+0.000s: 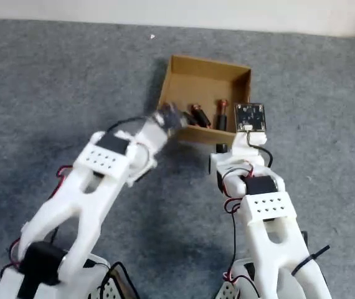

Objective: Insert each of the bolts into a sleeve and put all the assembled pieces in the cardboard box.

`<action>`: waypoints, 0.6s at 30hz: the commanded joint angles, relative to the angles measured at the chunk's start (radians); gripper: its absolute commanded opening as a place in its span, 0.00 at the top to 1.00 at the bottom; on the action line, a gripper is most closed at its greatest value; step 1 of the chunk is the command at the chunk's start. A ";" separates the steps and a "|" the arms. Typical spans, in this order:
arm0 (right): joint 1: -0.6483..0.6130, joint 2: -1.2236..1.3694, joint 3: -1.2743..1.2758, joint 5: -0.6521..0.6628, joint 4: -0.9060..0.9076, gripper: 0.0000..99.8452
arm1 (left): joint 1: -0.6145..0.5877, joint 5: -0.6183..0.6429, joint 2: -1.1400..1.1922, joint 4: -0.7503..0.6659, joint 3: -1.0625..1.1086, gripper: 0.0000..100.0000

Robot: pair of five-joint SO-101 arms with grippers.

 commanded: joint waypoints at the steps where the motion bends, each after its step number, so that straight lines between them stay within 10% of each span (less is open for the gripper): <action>1: 0.012 -0.039 -0.010 -0.008 -0.033 1.00 | -0.012 -0.445 -0.096 0.117 0.079 0.99; 9: 0.012 -0.038 -0.010 -0.008 -0.033 1.00 | -0.007 -0.829 -0.102 0.299 0.108 0.99; 18: 0.013 -0.031 -0.012 -0.006 -0.035 1.00 | -0.025 -0.677 -0.104 0.295 0.062 0.83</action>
